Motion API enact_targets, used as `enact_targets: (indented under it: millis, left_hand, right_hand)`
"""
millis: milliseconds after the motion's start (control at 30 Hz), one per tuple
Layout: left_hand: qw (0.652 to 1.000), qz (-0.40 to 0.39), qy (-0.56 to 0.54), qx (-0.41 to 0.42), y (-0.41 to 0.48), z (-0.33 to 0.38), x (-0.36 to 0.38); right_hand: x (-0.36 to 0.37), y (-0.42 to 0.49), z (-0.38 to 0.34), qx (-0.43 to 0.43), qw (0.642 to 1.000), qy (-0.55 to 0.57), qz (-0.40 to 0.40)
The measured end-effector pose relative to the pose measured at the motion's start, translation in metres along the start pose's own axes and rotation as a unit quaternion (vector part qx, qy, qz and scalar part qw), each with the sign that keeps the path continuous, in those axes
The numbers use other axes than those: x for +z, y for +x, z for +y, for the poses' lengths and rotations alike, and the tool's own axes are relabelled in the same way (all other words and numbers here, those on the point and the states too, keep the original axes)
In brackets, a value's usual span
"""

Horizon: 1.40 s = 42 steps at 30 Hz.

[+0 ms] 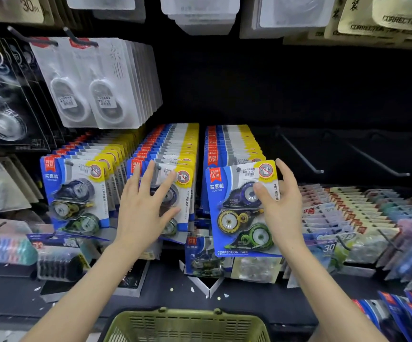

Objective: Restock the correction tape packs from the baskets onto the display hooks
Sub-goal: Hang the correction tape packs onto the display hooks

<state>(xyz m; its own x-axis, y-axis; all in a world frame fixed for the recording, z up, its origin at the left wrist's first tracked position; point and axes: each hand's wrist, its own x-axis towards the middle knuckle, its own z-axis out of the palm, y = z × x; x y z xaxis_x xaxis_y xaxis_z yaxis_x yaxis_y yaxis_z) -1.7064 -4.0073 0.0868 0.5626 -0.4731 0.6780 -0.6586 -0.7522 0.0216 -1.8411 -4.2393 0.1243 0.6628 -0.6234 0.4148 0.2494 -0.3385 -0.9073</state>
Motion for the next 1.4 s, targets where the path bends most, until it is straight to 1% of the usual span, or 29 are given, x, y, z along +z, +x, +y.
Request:
enact_targets:
  millis: [167, 400, 500, 567, 633, 700, 767, 833, 900, 967, 1033, 1067, 1167, 1233, 1267, 1333, 1400]
  left_hand:
    - [1.000, -0.006, -0.013, -0.004, -0.002, -0.001, 0.003]
    - [1.000, -0.019, -0.008, -0.002, -0.001, -0.001, 0.003]
    - [1.000, -0.020, -0.015, -0.004, -0.001, -0.001, 0.001]
    - [0.999, -0.018, -0.030, -0.008, -0.005, 0.001, -0.002]
    - [0.999, -0.004, -0.040, -0.025, -0.014, 0.002, -0.006]
    - [0.997, 0.009, -0.054, -0.056, -0.039, 0.001, -0.009]
    - [0.993, 0.009, -0.066, -0.096, -0.080, -0.004, -0.007]
    - [0.987, -0.033, -0.072, -0.137, -0.133, -0.012, 0.005]
    - [0.977, -0.113, -0.069, -0.169, -0.192, -0.018, 0.023]
    - [0.960, -0.200, -0.048, -0.189, -0.253, -0.026, 0.038]
    - [0.936, -0.276, -0.035, -0.217, -0.305, -0.038, 0.047]
    - [0.927, -0.296, -0.024, -0.230, -0.327, -0.044, 0.050]
    - [0.914, -0.319, -0.004, -0.251, -0.373, -0.056, 0.055]
    - [0.906, -0.335, -0.003, -0.258, -0.386, -0.056, 0.056]
    - [0.904, -0.339, -0.008, -0.261, -0.390, -0.057, 0.057]
    - [0.898, -0.336, -0.035, -0.283, -0.390, -0.059, 0.060]
    - [0.888, -0.335, -0.063, -0.308, -0.389, -0.062, 0.065]
  right_hand:
    - [0.009, 0.016, 0.021, 0.009, 1.000, -0.003, -0.012]
    - [0.027, 0.030, 0.046, 0.000, 0.999, -0.053, -0.011]
    - [0.030, 0.028, 0.055, 0.006, 0.996, -0.091, 0.018]
    - [0.028, 0.020, 0.061, 0.019, 0.991, -0.121, 0.056]
    - [0.022, 0.005, 0.068, 0.038, 0.987, -0.124, 0.090]
    - [0.015, -0.020, 0.080, 0.058, 0.985, -0.118, 0.112]
    - [0.010, -0.056, 0.094, 0.074, 0.986, -0.085, 0.122]
    - [0.012, -0.098, 0.114, 0.112, 0.986, -0.057, 0.106]
    - [0.020, -0.145, 0.142, 0.187, 0.978, -0.080, 0.045]
    - [0.031, -0.194, 0.178, 0.273, 0.956, -0.105, -0.039]
    - [0.044, -0.242, 0.215, 0.352, 0.919, -0.135, -0.118]
    - [0.050, -0.263, 0.231, 0.383, 0.898, -0.149, -0.153]
    - [0.064, -0.309, 0.266, 0.465, 0.845, -0.145, -0.223]
    - [0.072, -0.330, 0.284, 0.530, 0.799, -0.146, -0.244]
    - [0.076, -0.339, 0.294, 0.554, 0.782, -0.141, -0.248]
    - [0.084, -0.352, 0.313, 0.586, 0.759, -0.127, -0.254]
    - [0.094, -0.357, 0.330, 0.601, 0.743, -0.136, -0.263]
